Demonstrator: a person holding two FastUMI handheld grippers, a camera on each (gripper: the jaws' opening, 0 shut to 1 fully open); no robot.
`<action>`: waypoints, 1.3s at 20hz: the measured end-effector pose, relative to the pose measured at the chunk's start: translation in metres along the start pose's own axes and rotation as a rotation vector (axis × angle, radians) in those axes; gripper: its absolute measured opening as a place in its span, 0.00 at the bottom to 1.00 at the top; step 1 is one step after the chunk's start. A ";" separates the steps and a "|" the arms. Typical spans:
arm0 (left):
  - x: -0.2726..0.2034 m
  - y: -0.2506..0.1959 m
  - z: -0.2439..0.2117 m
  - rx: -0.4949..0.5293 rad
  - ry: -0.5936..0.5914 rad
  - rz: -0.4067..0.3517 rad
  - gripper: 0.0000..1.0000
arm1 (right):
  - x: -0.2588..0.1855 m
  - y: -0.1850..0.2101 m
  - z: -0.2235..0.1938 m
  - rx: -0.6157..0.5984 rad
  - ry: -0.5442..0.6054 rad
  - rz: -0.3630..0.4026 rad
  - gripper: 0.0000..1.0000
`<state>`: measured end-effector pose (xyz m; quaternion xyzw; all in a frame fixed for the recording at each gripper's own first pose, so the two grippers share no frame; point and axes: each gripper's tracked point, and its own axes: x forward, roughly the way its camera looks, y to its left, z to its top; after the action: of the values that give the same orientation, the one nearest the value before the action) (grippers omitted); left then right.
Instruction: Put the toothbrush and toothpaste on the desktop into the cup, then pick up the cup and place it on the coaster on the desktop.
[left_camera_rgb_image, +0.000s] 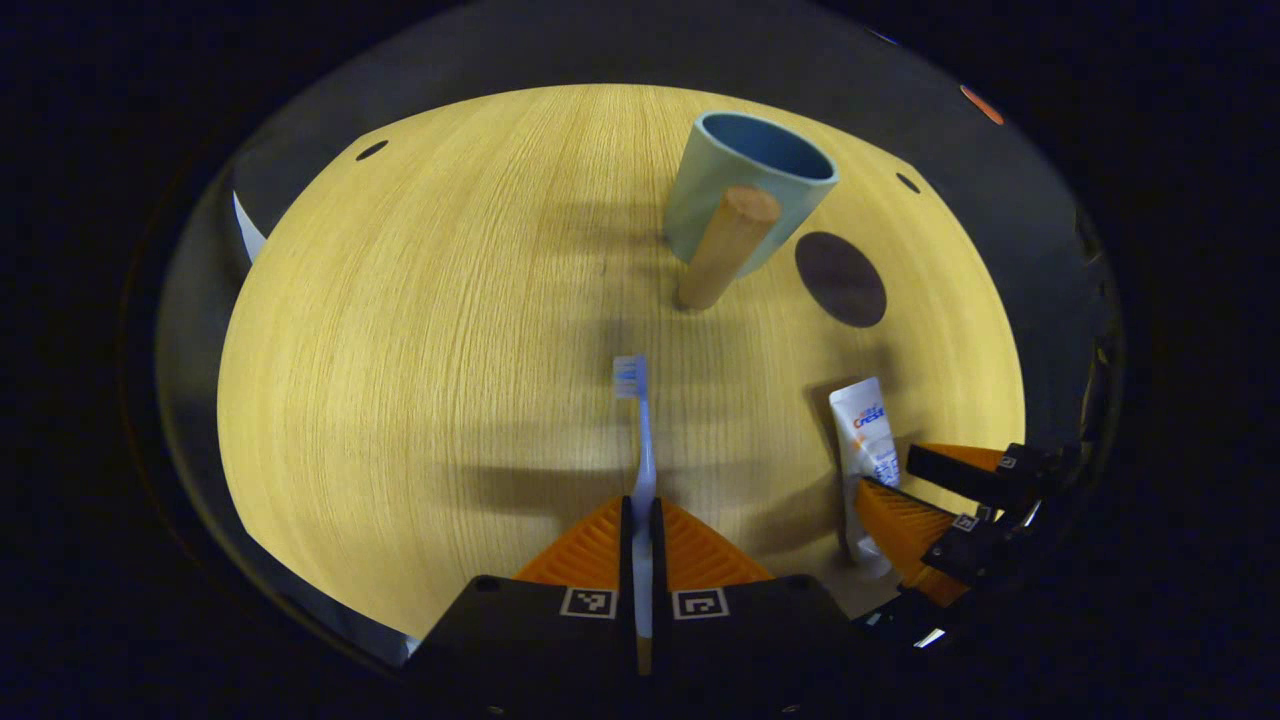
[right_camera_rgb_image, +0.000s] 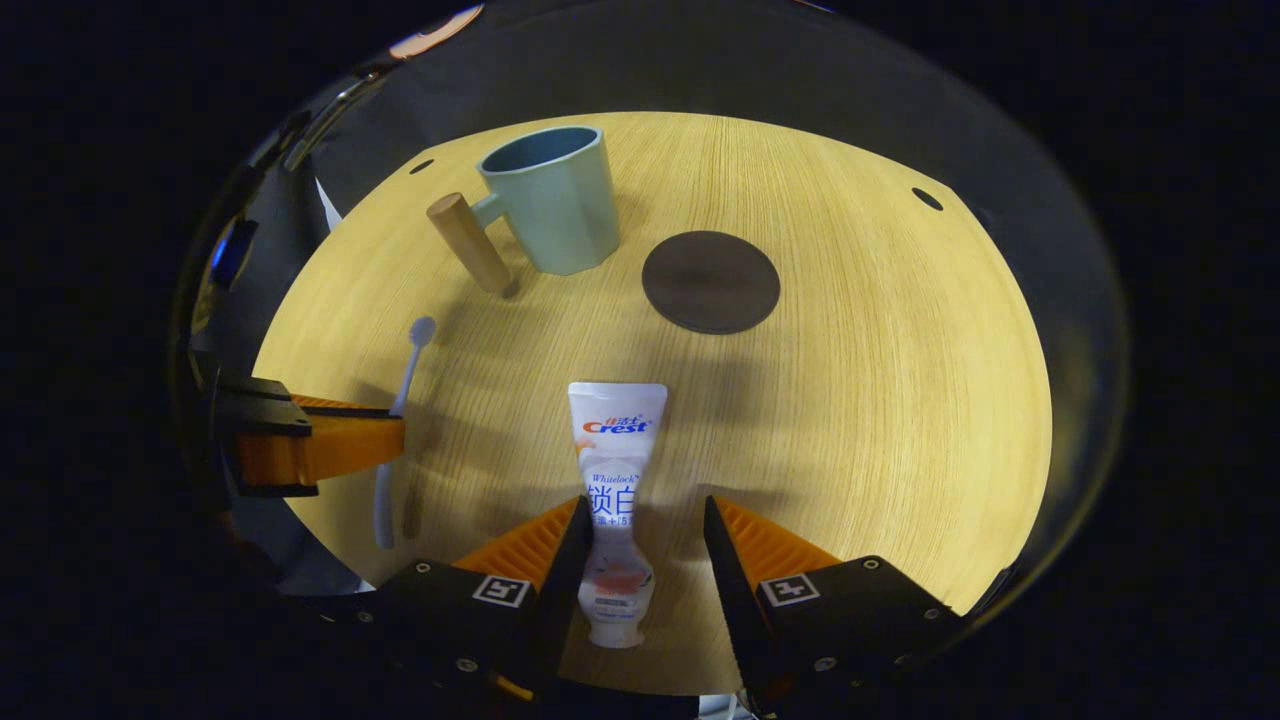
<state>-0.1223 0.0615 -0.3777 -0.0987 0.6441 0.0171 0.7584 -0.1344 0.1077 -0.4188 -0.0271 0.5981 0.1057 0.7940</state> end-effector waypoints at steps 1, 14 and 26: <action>-0.006 0.001 0.006 0.000 -0.030 -0.008 0.06 | 0.001 0.002 0.000 0.001 0.000 0.004 0.66; -0.107 0.002 0.151 0.061 -0.543 -0.082 0.06 | 0.010 0.018 -0.002 0.111 0.025 0.039 0.20; -0.091 -0.005 0.256 0.228 -0.874 -0.152 0.06 | 0.003 0.016 0.008 0.162 -0.031 -0.027 0.18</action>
<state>0.1127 0.1095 -0.2494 -0.0453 0.2526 -0.0697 0.9640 -0.1298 0.1254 -0.4178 0.0306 0.5917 0.0467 0.8042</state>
